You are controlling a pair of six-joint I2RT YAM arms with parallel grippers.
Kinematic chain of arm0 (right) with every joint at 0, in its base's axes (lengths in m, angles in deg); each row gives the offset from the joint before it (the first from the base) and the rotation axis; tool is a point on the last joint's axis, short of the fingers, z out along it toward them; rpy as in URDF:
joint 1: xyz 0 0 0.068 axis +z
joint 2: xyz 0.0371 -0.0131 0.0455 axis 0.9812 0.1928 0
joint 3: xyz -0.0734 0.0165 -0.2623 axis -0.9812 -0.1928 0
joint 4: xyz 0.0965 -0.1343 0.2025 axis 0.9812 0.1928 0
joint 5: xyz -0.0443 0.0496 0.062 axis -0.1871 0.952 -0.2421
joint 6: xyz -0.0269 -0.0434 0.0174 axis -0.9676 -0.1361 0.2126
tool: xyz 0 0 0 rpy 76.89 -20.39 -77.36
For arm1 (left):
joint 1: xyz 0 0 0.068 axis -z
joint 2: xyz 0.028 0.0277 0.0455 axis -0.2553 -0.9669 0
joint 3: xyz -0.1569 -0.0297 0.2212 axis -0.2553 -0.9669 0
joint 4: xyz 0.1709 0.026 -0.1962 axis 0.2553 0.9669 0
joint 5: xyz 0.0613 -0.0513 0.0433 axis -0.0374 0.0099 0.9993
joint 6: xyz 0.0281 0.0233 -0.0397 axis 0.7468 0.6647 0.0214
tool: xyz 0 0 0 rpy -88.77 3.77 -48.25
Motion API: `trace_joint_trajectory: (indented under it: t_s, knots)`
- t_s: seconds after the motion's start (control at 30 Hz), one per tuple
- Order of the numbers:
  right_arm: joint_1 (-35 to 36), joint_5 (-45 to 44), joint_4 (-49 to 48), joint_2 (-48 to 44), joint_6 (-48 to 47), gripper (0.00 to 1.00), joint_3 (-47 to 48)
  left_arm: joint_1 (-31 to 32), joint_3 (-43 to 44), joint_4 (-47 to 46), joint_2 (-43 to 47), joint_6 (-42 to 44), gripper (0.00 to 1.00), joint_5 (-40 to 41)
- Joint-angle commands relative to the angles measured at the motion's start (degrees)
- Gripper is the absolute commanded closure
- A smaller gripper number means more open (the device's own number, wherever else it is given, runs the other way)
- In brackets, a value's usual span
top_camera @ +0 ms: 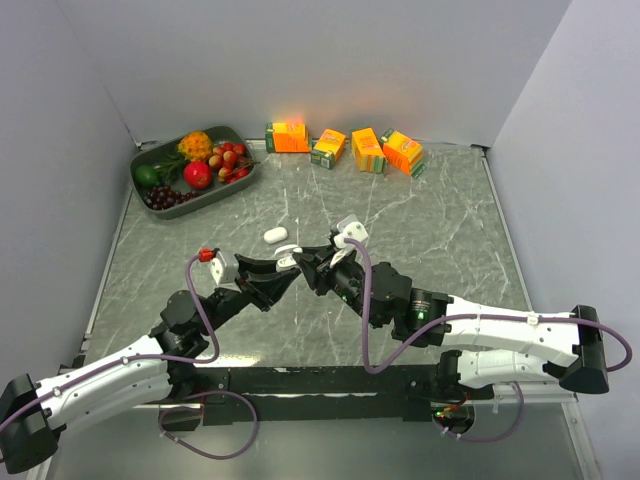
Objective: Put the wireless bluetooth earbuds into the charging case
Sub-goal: Place the earbud in the charging case.
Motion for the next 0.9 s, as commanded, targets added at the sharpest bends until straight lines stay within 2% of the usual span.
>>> trace_joint_trajectory:
  t_s: [0.0, 0.53, 0.87]
  knots:
    - [0.6, -0.9, 1.2, -1.2, 1.2, 0.71, 2.0, 0.1, 0.2, -6.7, 0.3, -0.7, 0.99, -0.4]
    - [0.6, -0.9, 1.6, -1.6, 2.0, 0.68, 2.6, 0.1, -0.2, -7.4, 0.4, -0.8, 0.99, -0.3]
    - [0.6, -0.9, 2.9, -1.5, 2.7, 0.52, 3.3, 0.2, -0.2, -7.8, 0.3, -0.7, 0.99, -0.5]
